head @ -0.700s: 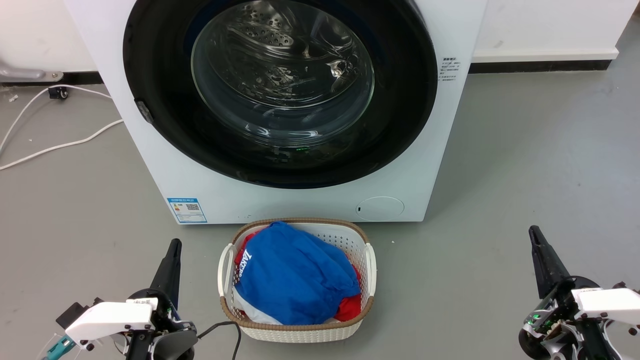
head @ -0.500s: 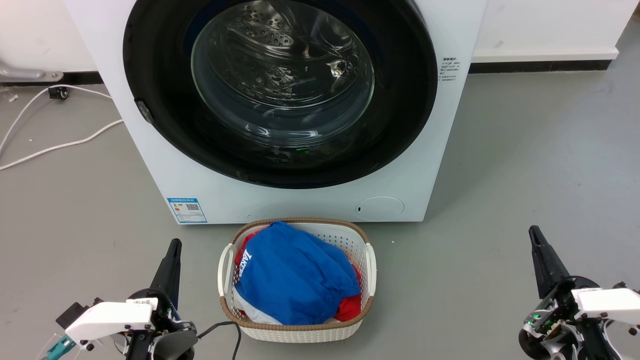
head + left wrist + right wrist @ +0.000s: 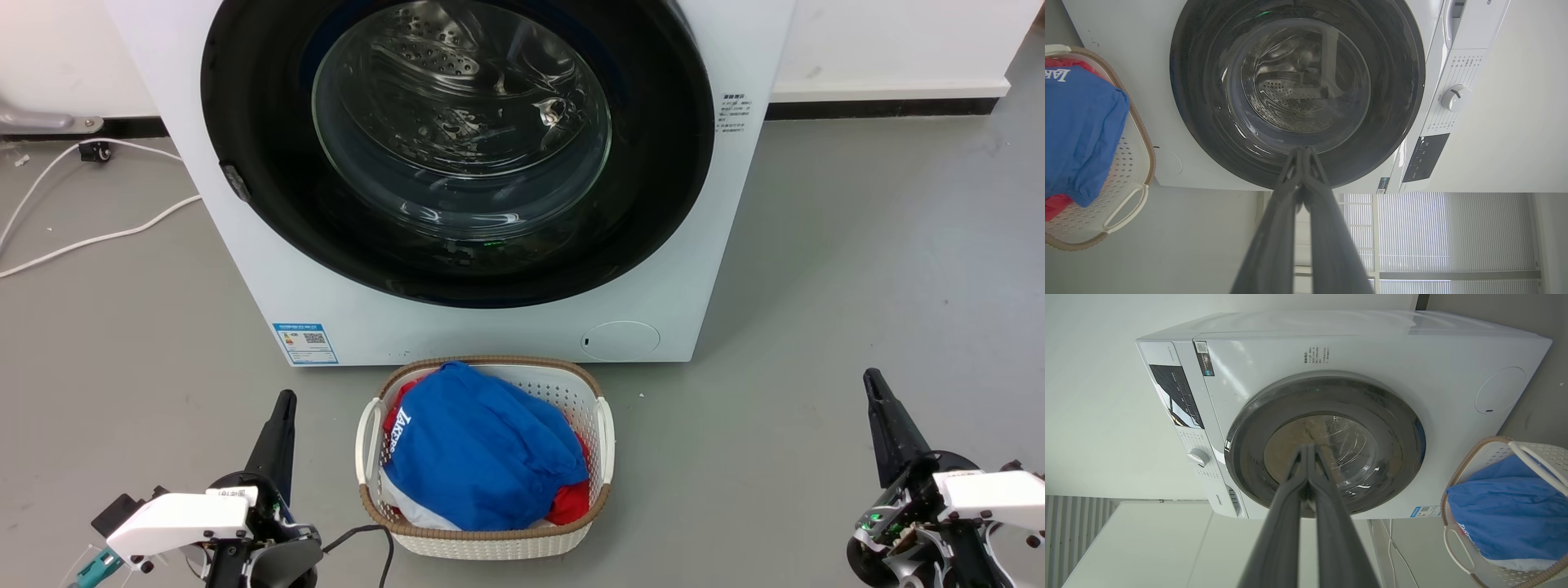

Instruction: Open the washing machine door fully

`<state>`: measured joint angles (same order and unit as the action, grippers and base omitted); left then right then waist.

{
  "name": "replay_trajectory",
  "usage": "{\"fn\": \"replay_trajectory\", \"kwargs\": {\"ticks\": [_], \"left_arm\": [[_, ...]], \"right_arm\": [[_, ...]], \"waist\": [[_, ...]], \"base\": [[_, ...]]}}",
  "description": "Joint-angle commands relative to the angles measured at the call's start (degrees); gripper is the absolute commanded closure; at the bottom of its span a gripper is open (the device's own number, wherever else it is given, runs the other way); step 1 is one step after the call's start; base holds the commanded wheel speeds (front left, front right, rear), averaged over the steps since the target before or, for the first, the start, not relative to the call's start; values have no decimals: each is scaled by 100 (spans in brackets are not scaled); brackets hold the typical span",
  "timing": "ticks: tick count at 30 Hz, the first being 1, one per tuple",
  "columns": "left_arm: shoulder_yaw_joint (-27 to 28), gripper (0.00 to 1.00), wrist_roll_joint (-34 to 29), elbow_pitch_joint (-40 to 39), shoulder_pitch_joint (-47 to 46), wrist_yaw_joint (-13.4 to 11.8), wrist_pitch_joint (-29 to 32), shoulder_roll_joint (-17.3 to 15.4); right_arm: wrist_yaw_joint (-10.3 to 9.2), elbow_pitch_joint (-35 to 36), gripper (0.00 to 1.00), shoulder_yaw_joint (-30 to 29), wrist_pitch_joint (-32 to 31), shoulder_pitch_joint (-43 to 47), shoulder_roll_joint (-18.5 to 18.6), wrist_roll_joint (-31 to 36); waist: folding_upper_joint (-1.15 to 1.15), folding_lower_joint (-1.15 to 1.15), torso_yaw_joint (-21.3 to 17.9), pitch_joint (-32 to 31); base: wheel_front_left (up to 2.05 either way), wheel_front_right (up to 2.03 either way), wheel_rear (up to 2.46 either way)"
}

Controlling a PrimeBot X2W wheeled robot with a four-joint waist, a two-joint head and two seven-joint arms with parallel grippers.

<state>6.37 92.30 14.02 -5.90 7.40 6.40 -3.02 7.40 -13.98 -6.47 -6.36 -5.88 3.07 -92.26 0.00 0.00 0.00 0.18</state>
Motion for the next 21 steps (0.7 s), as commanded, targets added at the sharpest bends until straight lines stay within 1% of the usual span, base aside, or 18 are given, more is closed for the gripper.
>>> {"fn": "replay_trajectory", "kwargs": {"ticks": [1,3,4,6,13,18,21], "left_arm": [[26,100,-30,2,-62,17,15,12],[27,100,-30,2,-62,17,15,12],[-1,0,-4,0,-1,0,-1,0],[-26,0,2,68,40,-1,-10,6],[-237,0,-108,-5,-24,0,-213,-2],[-359,0,-337,-72,-60,1,-335,-39],[-408,0,-659,-147,-78,2,-416,-53]], "right_arm": [[17,-8,100,-4,-21,-66,-18,21],[17,-8,100,-4,-20,-66,-19,21],[0,1,0,0,0,0,0,1],[-1,-63,0,12,12,47,-3,3],[0,90,0,149,219,73,0,140],[1,127,0,204,335,80,16,376],[1,173,0,207,415,79,17,673]], "waist": [[0,0,0,0],[0,0,0,0],[0,0,0,0],[0,0,0,1],[0,0,-5,8],[0,0,-6,11],[0,0,-7,14]], "base": [[0,0,0],[0,0,0],[0,0,0],[0,0,0],[0,0,0],[0,0,0],[0,0,0]]}}
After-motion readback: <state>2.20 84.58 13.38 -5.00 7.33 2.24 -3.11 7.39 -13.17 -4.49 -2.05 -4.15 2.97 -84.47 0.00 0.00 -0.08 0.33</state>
